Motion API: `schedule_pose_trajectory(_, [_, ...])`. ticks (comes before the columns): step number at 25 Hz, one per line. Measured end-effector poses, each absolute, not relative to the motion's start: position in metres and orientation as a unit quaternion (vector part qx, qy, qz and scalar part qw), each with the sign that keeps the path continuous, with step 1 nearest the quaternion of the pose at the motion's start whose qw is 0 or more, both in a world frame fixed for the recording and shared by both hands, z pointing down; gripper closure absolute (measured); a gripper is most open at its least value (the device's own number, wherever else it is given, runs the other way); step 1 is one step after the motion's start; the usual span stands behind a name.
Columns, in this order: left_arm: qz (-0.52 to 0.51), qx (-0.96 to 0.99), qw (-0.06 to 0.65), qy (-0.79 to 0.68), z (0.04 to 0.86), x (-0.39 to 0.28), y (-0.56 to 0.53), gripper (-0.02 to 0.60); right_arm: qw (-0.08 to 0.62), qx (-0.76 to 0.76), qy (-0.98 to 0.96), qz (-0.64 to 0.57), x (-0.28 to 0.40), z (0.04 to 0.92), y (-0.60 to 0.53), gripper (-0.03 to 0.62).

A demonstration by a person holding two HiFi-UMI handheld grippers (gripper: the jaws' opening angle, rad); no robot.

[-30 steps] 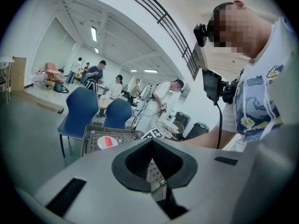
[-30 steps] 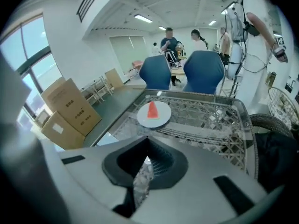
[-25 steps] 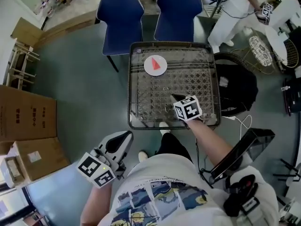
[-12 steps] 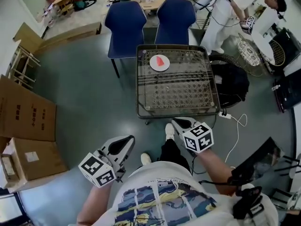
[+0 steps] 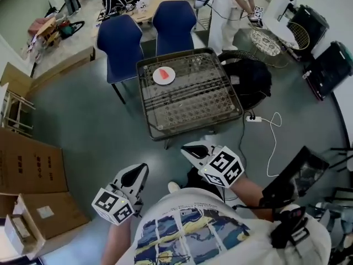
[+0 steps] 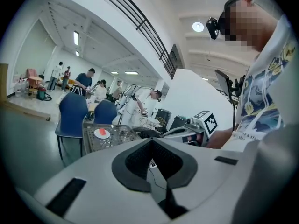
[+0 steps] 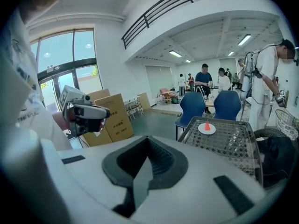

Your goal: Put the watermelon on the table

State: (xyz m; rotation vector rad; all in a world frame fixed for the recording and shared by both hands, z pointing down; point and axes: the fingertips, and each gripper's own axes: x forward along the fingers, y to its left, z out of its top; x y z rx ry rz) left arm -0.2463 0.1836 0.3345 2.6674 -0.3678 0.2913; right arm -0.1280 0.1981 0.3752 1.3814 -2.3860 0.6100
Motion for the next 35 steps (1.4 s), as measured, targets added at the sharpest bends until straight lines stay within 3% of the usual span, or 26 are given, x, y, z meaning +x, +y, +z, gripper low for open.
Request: schedule_pose_trajectory(35, [0.135, 0.963, 0.205, -0.111, 0.357, -0.238, 0.204, 0.574, 0.163, 0.445, -0.864, 0.17, -0.162, 0.37, 0.21, 0.585])
